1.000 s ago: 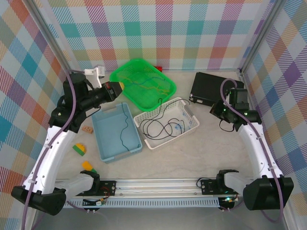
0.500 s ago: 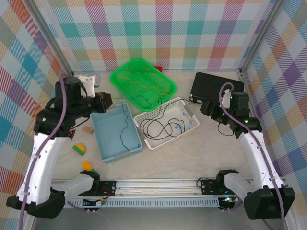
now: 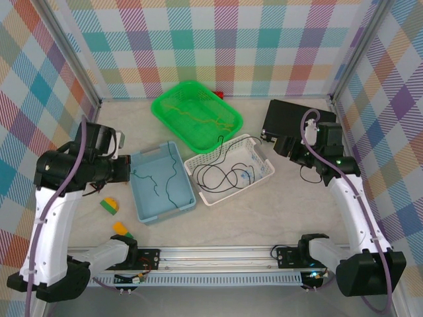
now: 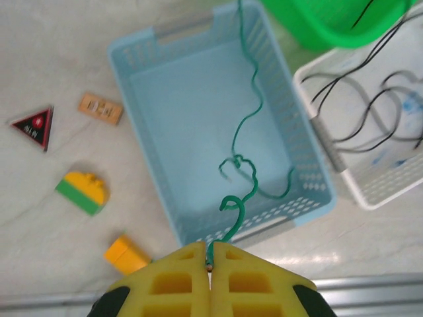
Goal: Untangle the cables
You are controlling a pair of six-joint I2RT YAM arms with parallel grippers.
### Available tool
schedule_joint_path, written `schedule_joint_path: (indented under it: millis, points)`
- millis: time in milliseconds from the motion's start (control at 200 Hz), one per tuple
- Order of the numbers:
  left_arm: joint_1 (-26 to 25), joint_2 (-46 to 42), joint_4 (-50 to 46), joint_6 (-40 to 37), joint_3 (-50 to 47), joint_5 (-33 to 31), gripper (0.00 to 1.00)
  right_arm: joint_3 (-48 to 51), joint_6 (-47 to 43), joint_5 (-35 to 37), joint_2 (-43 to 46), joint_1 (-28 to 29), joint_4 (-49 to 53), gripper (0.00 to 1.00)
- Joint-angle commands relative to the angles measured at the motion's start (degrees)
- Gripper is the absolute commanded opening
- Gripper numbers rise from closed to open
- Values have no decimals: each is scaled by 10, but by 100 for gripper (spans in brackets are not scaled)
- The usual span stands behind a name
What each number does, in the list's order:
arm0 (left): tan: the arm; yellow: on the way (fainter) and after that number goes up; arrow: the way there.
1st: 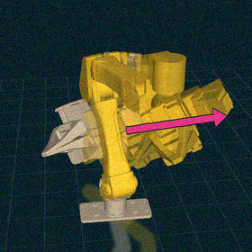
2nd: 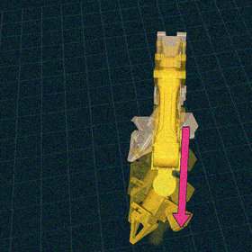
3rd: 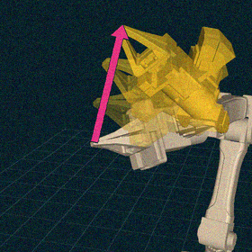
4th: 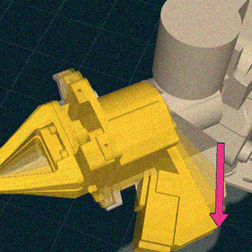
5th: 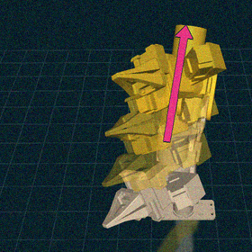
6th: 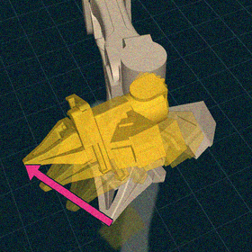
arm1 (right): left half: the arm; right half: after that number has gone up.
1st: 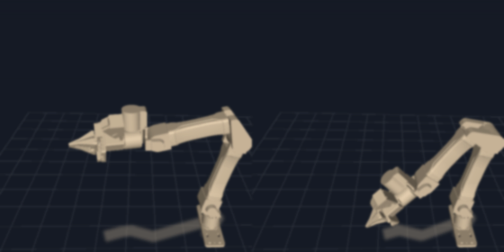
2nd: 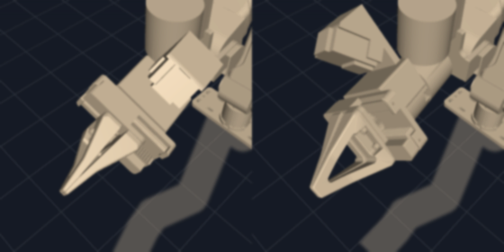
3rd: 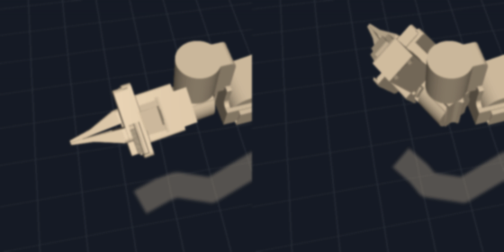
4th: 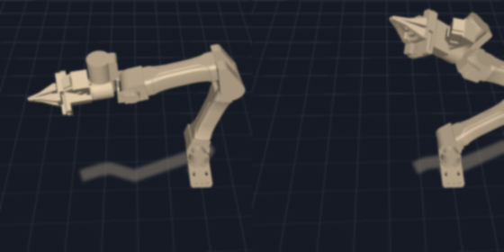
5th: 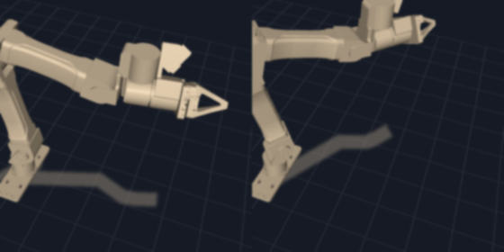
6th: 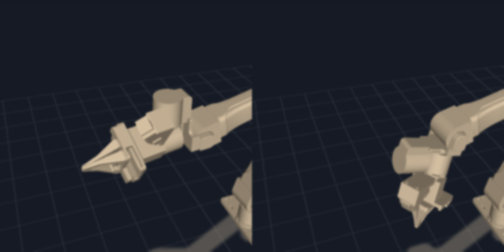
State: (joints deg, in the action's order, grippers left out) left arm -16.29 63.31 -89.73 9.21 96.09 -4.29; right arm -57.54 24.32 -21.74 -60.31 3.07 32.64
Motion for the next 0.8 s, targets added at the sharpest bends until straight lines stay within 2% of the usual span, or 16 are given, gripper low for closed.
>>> schedule_joint_path:
  millis: [0, 285, 385, 420, 500, 595, 795]
  points:
    - [3, 33, -49, -21, 5, -23, 0, -2, -8, -10, 7, 3, 1, 61]
    - [3, 118, 7, -65, 0, 1, 1, -1, -1, -6, -17, 3, -14, 60]
    - [3, 164, 7, -82, 24, -12, 6, -10, -8, -2, -33, 3, -9, 60]
    - [4, 179, 9, -88, 31, -14, 10, -12, -10, 0, -38, 3, -10, 61]
    - [6, 215, 12, -98, 54, -21, 37, -14, -14, 5, -49, 2, -15, 61]
    - [8, 257, 17, -106, 93, -32, 55, -20, -17, 13, -66, 3, -22, 61]
    - [13, 310, 40, -122, 176, -54, 63, -48, -55, 28, -86, 3, -5, 62]
